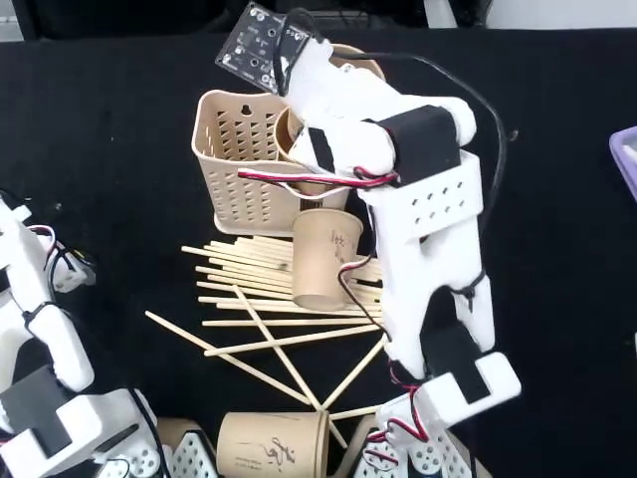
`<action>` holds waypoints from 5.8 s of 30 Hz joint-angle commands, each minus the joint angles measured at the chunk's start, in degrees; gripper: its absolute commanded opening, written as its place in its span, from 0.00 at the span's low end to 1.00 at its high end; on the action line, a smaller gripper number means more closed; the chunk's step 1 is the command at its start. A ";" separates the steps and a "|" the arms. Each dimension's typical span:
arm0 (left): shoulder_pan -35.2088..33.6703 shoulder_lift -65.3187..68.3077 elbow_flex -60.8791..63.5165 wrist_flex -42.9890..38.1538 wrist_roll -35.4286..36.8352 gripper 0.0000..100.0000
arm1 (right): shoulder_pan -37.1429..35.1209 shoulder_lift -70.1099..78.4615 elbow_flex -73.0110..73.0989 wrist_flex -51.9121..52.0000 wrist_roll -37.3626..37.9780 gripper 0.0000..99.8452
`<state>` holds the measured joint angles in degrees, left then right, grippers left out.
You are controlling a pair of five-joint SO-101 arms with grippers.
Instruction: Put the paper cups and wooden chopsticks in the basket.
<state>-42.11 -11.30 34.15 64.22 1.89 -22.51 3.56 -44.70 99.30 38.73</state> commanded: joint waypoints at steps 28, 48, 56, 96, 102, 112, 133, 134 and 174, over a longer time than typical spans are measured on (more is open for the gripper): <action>0.31 -1.76 -0.75 -0.62 0.09 0.21 | -1.14 -19.03 9.89 1.93 -11.87 0.20; 0.48 -1.76 -1.10 -0.62 0.09 0.21 | 20.66 -54.99 107.21 -52.57 -15.21 0.20; 0.48 -1.76 -0.75 -0.62 0.09 0.21 | 20.66 -38.29 105.63 -72.18 -23.21 0.20; 0.48 -1.76 -0.84 -0.62 0.09 0.21 | -12.13 -102.20 132.53 -44.66 -19.43 0.20; 0.48 -1.76 -0.84 -0.62 0.09 0.21 | -13.27 -115.38 138.42 -44.22 -19.43 0.20; 0.48 -1.76 -0.84 -0.62 0.09 0.21 | -7.38 -113.54 125.85 -36.75 -19.87 0.20; 2.24 -1.67 -0.75 -0.62 0.09 0.21 | -14.33 -107.03 118.29 -28.31 -18.64 0.20; 2.24 -1.67 -0.75 -0.62 0.09 0.21 | -16.09 -107.03 120.04 -28.84 -17.58 0.20; 2.33 -1.67 -0.75 -0.62 0.09 0.21 | -8.70 -107.65 134.29 -37.98 -17.14 0.24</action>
<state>-40.44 -11.30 34.15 64.22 1.89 -35.16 -103.16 89.01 63.78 21.14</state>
